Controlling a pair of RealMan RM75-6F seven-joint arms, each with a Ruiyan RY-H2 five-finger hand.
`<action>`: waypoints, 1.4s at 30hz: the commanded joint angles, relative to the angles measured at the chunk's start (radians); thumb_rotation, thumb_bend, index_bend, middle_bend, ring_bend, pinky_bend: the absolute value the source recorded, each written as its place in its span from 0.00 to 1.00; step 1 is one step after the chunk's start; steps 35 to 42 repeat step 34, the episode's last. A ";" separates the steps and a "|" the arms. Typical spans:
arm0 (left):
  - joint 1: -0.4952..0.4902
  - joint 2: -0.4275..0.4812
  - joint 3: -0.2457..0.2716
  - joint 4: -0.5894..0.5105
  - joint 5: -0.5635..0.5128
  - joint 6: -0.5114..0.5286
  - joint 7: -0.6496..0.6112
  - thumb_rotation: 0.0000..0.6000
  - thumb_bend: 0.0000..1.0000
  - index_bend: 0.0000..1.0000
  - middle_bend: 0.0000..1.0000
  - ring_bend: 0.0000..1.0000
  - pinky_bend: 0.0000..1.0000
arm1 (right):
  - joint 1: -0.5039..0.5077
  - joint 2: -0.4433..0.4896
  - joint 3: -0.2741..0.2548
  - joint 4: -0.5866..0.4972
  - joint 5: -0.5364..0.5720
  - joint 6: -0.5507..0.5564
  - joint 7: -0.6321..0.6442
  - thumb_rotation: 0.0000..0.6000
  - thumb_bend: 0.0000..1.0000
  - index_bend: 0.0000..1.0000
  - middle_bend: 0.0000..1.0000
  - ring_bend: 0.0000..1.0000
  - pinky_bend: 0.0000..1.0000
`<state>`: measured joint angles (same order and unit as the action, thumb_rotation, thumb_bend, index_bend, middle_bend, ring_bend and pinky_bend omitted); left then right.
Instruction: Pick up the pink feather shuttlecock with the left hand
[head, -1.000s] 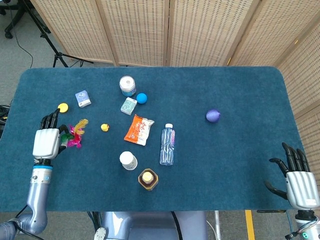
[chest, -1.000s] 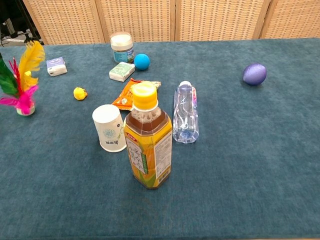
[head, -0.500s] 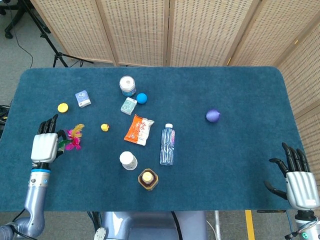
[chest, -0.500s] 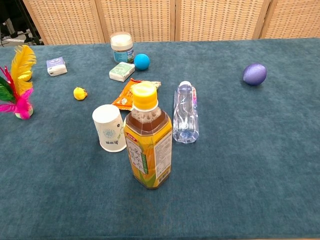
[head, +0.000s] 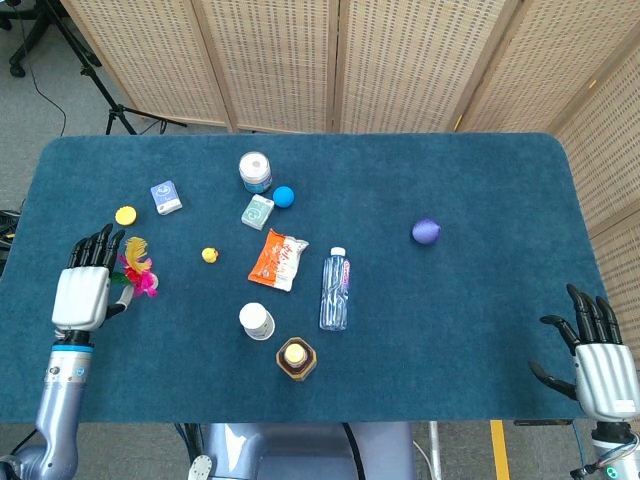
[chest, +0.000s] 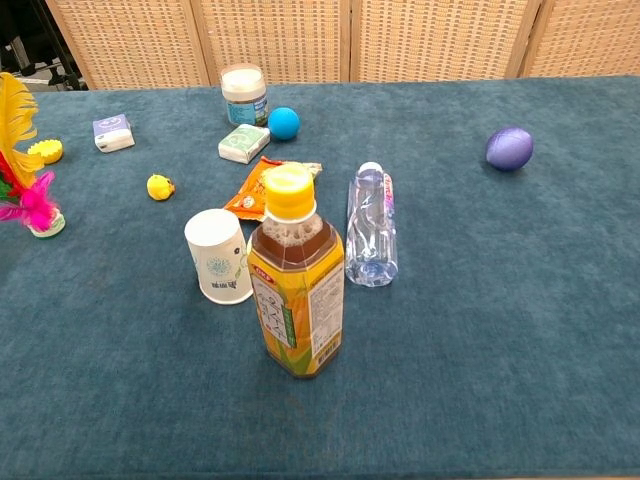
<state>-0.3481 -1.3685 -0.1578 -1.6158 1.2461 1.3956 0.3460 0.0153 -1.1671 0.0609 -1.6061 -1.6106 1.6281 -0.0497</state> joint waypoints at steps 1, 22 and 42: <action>0.035 0.049 0.009 -0.059 0.057 0.052 -0.061 1.00 0.30 0.00 0.00 0.08 0.11 | 0.000 0.000 0.000 -0.001 -0.001 0.001 -0.001 1.00 0.21 0.31 0.00 0.00 0.00; 0.268 -0.006 0.103 0.118 0.243 0.348 -0.303 1.00 0.29 0.00 0.00 0.08 0.11 | -0.002 0.003 0.006 -0.005 0.015 -0.001 -0.009 1.00 0.21 0.31 0.00 0.00 0.00; 0.277 -0.044 0.104 0.190 0.233 0.288 -0.300 1.00 0.30 0.00 0.00 0.08 0.11 | 0.000 -0.004 0.007 0.012 0.040 -0.023 -0.021 1.00 0.21 0.31 0.00 0.00 0.00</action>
